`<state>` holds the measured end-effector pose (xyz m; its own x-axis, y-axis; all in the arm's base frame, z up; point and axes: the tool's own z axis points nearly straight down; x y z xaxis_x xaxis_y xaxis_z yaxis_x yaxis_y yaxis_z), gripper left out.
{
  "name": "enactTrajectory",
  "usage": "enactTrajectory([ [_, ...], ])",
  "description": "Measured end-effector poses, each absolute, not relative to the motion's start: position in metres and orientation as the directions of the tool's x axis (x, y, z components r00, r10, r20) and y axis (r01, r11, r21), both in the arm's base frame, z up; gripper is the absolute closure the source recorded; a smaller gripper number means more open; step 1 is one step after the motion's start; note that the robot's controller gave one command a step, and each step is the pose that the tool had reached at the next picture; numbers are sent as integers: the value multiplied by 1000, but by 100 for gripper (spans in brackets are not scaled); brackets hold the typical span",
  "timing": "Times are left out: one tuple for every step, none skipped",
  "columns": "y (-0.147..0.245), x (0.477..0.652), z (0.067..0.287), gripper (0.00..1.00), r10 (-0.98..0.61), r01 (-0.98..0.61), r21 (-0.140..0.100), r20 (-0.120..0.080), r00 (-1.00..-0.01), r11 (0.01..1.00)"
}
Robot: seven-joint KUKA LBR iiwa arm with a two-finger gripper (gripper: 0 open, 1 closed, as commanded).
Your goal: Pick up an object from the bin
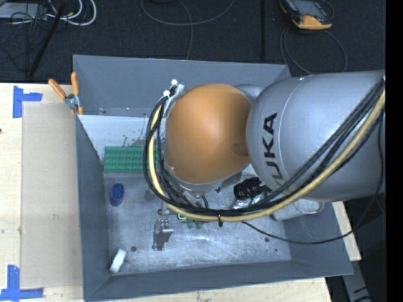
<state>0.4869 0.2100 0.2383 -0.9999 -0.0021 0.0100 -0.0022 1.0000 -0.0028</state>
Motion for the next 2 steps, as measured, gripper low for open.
enactTrajectory([
  [131, 481, 116, 0, -19, -19, -5, 12, -1000, 1000],
  [76, 513, 69, 0, -10, -10, 1, 0, -1000, 1000],
])
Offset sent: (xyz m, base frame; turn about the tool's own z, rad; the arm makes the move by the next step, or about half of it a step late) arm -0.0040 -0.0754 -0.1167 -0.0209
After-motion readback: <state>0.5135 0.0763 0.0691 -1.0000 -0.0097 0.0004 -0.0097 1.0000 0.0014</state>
